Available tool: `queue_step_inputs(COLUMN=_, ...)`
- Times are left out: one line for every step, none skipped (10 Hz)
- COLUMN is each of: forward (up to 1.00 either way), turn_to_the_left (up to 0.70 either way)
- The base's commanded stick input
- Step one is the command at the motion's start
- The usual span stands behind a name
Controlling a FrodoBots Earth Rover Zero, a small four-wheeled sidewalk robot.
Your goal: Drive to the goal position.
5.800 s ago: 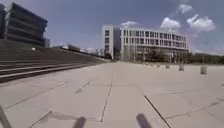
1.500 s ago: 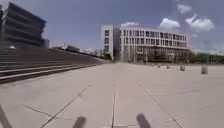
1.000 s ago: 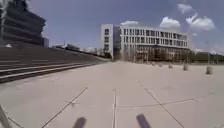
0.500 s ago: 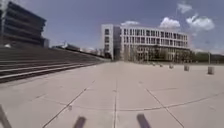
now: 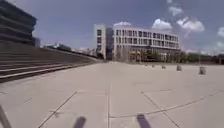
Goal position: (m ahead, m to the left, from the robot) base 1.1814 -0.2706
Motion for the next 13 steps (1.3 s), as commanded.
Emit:
queue_step_inputs(forward=0.70, turn_to_the_left=-0.27)
queue_step_inputs(forward=0.70, turn_to_the_left=-0.27)
queue_step_inputs(forward=0.70, turn_to_the_left=-0.27)
queue_step_inputs(forward=0.70, turn_to_the_left=-0.27)
queue_step_inputs(forward=0.70, turn_to_the_left=-0.27)
queue_step_inputs(forward=0.70, turn_to_the_left=-0.27)
queue_step_inputs(forward=0.70, turn_to_the_left=-0.27)
queue_step_inputs(forward=0.70, turn_to_the_left=-0.27)
queue_step_inputs(forward=0.70, turn_to_the_left=-0.27)
queue_step_inputs(forward=0.70, turn_to_the_left=-0.27)
queue_step_inputs(forward=0.70, turn_to_the_left=-0.27)
queue_step_inputs(forward=0.70, turn_to_the_left=-0.27)
queue_step_inputs(forward=0.70, turn_to_the_left=-0.27)
